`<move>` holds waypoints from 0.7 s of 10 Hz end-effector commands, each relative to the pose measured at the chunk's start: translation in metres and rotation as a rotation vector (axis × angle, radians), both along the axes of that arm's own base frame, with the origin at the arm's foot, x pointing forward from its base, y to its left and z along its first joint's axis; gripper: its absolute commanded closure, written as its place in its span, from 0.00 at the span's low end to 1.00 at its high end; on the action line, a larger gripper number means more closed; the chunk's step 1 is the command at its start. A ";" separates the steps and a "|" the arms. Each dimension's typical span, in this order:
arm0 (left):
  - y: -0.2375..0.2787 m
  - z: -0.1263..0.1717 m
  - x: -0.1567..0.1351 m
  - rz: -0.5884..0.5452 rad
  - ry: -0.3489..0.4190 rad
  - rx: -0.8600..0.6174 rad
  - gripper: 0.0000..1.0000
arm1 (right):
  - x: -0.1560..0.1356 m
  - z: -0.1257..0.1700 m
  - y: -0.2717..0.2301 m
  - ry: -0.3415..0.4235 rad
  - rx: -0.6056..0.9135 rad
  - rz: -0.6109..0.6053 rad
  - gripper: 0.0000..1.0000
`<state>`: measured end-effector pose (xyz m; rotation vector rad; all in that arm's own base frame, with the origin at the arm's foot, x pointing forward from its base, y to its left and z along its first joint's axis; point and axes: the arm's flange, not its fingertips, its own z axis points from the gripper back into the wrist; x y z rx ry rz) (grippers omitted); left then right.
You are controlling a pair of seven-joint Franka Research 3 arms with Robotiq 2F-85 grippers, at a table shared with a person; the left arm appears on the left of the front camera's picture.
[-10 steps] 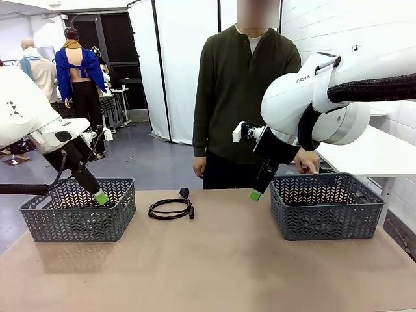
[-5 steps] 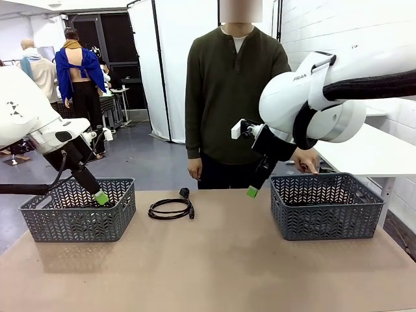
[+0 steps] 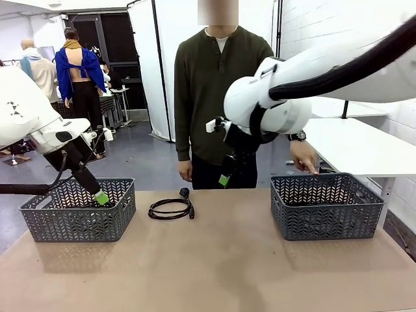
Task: Organize the cables according to human instructions.
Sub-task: Pick up a bundle of cables and place it in the basket indicated by the human.
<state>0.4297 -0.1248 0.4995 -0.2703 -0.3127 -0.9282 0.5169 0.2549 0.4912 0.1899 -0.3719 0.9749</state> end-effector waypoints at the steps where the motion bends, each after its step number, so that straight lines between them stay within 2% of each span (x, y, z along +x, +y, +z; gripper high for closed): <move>1: 0.000 0.001 0.002 0.001 -0.003 0.001 0.00 | 0.029 -0.005 0.026 0.015 -0.043 -0.081 0.00; 4: 0.000 0.001 0.002 0.001 -0.003 0.001 0.00 | 0.055 -0.028 0.068 0.021 -0.050 -0.133 0.00; 7: 0.000 0.001 0.002 0.001 -0.003 0.001 0.00 | 0.065 -0.042 0.083 0.048 -0.072 -0.151 0.00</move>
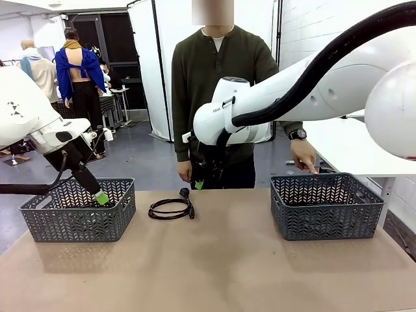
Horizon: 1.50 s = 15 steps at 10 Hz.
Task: Organize the cables according to human instructions.
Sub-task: Pick up a bundle of cables and place it in the basket indicated by the human.
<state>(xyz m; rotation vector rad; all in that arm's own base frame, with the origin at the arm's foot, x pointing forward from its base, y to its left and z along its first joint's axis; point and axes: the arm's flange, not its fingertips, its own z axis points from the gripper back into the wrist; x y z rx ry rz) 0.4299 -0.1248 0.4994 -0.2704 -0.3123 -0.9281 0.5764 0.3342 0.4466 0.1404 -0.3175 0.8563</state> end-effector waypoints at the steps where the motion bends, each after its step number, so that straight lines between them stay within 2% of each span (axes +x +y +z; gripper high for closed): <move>1: 0.000 0.001 0.001 0.001 -0.003 0.001 0.00 | 0.003 0.002 0.002 0.021 -0.016 -0.020 0.00; 2: 0.000 0.001 0.001 0.001 -0.003 0.001 0.00 | 0.000 0.000 0.000 0.000 0.000 0.000 0.00; 8: 0.000 0.001 0.001 0.001 -0.003 0.001 0.00 | 0.001 -0.001 0.002 0.007 0.003 0.002 0.00; 13: 0.000 0.001 0.001 0.001 -0.003 0.001 0.00 | 0.051 -0.025 0.027 0.070 0.017 -0.097 0.00; 15: 0.000 0.001 0.001 0.001 -0.003 0.001 0.00 | 0.064 -0.033 0.039 0.067 0.016 -0.144 0.00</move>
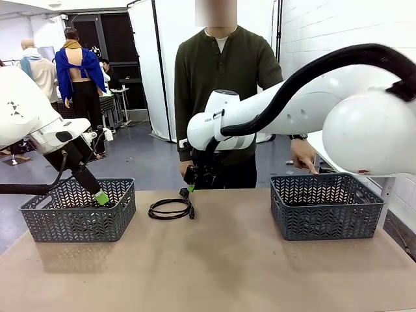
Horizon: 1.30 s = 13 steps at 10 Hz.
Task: Organize the cables according to human instructions.
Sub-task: Pick up a bundle of cables and place it in the basket indicated by the human.
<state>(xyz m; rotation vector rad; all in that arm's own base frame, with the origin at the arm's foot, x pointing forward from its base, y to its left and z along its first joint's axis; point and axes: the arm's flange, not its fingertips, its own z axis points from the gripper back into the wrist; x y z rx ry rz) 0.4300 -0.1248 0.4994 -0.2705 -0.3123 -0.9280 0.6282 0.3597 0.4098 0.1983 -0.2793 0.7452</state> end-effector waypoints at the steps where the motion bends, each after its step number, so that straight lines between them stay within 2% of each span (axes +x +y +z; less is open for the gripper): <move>1: 0.000 0.002 0.001 0.001 -0.003 0.001 0.00 | 0.019 -0.003 0.019 0.001 -0.050 -0.074 0.00; 5: 0.000 0.002 0.001 0.001 -0.003 0.001 0.00 | 0.046 -0.031 0.033 0.009 -0.097 -0.181 0.00; 10: 0.000 0.002 0.001 0.001 -0.003 0.001 0.00 | 0.077 -0.060 0.051 0.053 -0.129 -0.226 0.00; 12: 0.000 0.002 0.001 0.001 -0.003 0.001 0.00 | 0.078 -0.066 0.053 0.073 -0.136 -0.232 0.00; 13: 0.000 0.002 0.001 0.001 -0.003 0.001 0.00 | 0.059 -0.070 0.038 0.060 -0.100 -0.190 0.00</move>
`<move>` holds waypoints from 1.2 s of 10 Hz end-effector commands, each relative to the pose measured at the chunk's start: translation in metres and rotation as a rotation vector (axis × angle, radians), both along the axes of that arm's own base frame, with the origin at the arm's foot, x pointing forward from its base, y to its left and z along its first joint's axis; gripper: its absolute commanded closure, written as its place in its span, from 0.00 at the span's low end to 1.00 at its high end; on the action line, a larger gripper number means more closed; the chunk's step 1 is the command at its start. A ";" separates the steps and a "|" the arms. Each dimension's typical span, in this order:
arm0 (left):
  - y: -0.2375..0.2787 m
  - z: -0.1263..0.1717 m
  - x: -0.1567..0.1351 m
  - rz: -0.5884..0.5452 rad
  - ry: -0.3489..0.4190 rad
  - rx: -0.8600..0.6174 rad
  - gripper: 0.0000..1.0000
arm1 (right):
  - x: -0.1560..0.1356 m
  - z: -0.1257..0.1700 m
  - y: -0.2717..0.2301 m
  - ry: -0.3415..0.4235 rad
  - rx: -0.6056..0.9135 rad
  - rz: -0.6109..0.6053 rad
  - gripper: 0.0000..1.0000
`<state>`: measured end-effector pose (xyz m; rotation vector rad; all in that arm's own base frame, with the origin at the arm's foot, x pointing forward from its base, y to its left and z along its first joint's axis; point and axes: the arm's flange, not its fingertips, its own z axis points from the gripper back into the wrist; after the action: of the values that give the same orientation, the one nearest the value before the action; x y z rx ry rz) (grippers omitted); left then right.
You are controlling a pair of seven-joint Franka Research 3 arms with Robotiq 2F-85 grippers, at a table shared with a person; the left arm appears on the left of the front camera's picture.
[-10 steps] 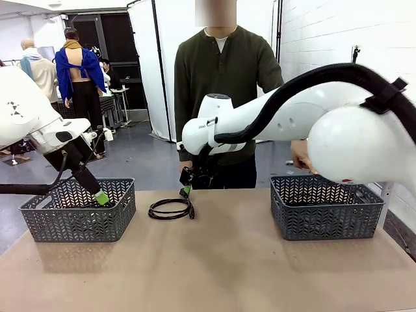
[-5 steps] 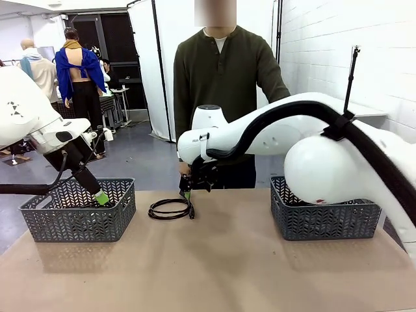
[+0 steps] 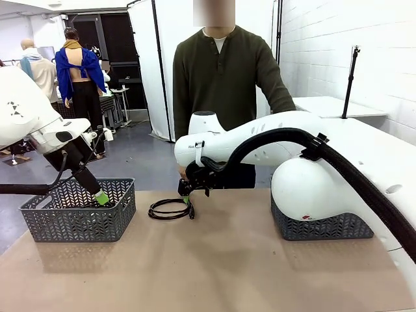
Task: Organize the cables according to human instructions.
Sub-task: Pick up a bundle of cables and place it in the basket indicated by the human.
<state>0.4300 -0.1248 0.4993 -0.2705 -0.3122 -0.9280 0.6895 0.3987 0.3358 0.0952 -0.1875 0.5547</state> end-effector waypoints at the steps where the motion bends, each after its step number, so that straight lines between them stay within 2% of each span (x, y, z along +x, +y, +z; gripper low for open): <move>1: 0.000 0.002 0.001 0.001 -0.003 0.001 0.00 | -0.002 0.004 -0.001 -0.012 0.005 0.007 0.00; 12: 0.000 0.002 0.001 0.001 -0.003 0.001 0.00 | 0.014 -0.011 0.010 0.017 0.017 -0.059 0.00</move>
<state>0.4300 -0.1248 0.4994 -0.2705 -0.3122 -0.9281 0.6923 0.3983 0.3225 0.1008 -0.1773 0.5301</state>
